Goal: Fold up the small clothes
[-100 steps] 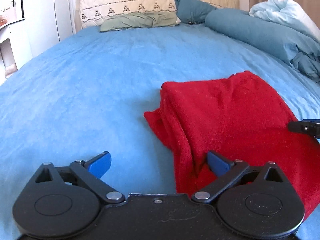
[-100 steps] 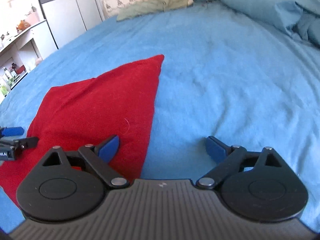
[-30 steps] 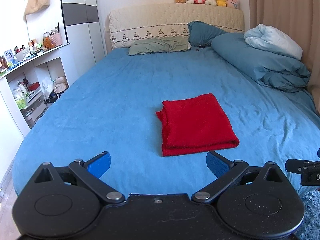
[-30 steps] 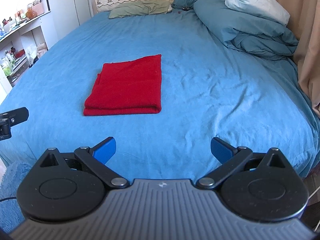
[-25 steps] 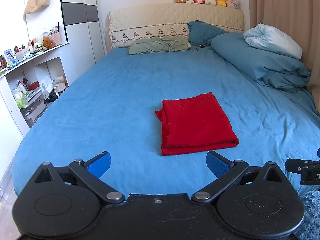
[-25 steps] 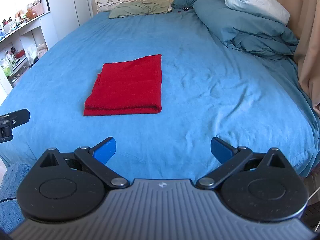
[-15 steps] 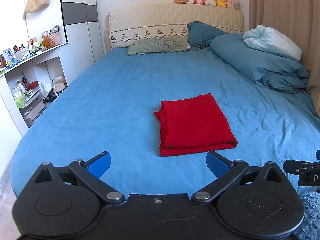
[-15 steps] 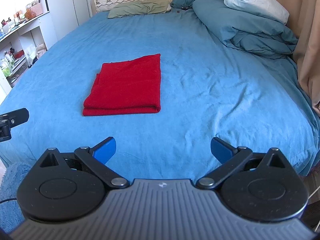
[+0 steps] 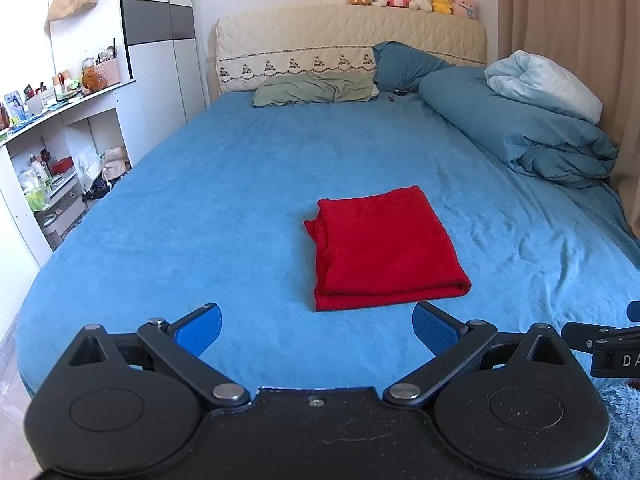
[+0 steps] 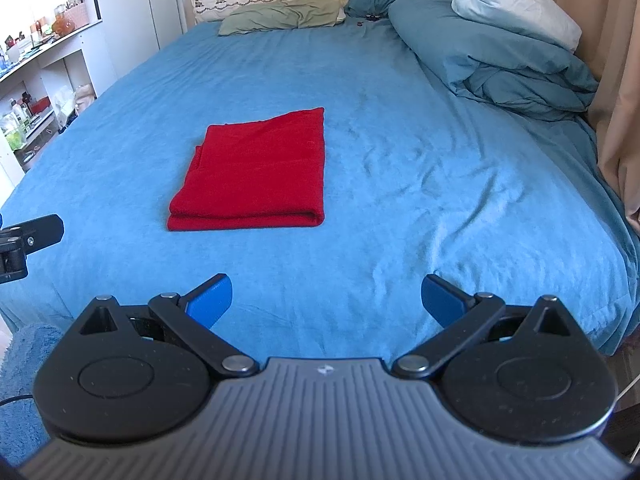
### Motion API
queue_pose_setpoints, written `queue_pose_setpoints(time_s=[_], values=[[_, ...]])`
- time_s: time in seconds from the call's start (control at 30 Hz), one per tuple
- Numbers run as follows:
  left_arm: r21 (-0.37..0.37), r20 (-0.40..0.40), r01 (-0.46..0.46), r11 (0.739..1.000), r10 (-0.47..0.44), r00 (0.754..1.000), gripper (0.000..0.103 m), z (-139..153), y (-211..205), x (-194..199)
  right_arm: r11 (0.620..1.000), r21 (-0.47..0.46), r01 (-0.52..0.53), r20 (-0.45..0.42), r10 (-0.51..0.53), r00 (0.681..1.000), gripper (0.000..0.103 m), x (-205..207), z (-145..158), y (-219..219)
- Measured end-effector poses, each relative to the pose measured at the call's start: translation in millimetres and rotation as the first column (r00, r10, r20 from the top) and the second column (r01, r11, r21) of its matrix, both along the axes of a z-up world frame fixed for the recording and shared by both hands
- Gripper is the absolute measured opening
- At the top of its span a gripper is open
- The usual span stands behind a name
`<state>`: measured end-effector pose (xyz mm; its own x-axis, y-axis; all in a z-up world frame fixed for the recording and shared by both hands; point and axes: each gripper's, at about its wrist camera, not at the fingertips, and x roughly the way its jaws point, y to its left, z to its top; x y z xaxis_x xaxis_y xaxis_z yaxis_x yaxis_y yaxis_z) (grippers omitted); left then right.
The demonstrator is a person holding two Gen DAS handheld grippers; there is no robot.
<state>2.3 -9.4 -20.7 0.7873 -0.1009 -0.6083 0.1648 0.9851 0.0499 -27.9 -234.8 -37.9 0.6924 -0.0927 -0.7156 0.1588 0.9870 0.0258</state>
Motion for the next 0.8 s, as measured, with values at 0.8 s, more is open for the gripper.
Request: queue_pose_setpoints(time_s=[0.8], values=[[0.020,0.019,-0.004,1.000,0.003,1.000,0.103,-3.3,-4.2,1.8,1.000,0.003,0.010,0.005,-0.010,1.000,0.103,2.9,0.8,2.1]])
